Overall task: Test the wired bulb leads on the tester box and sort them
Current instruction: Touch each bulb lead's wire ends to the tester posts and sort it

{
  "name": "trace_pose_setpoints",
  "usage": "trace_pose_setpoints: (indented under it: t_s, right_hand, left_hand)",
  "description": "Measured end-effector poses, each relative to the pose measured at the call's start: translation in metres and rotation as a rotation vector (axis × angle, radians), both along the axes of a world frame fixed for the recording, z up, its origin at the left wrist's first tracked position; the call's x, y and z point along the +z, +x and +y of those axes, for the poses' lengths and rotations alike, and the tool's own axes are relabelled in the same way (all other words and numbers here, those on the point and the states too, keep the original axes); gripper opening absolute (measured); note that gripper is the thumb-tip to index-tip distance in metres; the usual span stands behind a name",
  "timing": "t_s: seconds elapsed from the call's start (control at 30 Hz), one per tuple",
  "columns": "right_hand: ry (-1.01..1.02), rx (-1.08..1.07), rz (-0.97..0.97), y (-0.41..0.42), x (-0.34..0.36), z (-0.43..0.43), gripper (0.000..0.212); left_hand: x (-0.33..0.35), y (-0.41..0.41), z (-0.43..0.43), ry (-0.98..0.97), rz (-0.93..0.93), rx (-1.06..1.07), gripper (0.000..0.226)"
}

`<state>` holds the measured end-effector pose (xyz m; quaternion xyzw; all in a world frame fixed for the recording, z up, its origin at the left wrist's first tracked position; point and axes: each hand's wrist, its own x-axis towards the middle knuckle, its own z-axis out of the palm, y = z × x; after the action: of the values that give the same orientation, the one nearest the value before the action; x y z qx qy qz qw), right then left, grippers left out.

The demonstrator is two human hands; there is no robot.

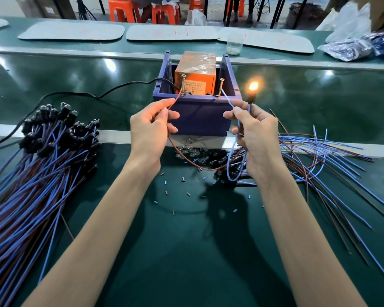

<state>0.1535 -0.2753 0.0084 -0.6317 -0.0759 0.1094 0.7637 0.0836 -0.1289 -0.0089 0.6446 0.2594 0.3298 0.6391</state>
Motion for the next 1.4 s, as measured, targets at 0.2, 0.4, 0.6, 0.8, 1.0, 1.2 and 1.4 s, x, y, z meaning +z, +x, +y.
trace_pose_setpoints:
  t_s: [0.2, 0.4, 0.6, 0.8, 1.0, 1.2, 1.4]
  right_hand:
    - [0.001, 0.001, 0.004, 0.0003, 0.0002, 0.0002, 0.02]
    - [-0.003, 0.004, 0.004, 0.0005, -0.0001, 0.0002, 0.02]
    - [-0.015, 0.018, 0.004, 0.0, -0.0008, 0.0003, 0.021]
    - [-0.035, 0.048, -0.041, 0.0, -0.0021, 0.0003, 0.02]
    - [-0.057, 0.072, -0.059, 0.0003, -0.003, 0.0007, 0.02]
    - [-0.064, 0.077, -0.069, -0.0006, -0.0023, 0.0009, 0.021]
    - [-0.085, 0.099, -0.085, -0.0015, -0.0027, 0.0019, 0.02]
  left_hand:
    - [0.0001, 0.0003, 0.0009, 0.001, 0.015, 0.0, 0.032]
    - [-0.0003, 0.0003, 0.0003, -0.003, 0.011, -0.007, 0.032]
    - [0.0, -0.0005, 0.0007, -0.007, 0.017, -0.014, 0.035]
    - [-0.0004, -0.0012, 0.0, 0.007, 0.02, -0.04, 0.035]
    - [-0.0001, -0.0016, -0.0011, 0.009, 0.019, -0.058, 0.034]
    - [0.0024, -0.0037, -0.003, -0.004, 0.02, -0.072, 0.033]
    - [0.0028, -0.0049, -0.0068, -0.012, 0.03, -0.1, 0.029]
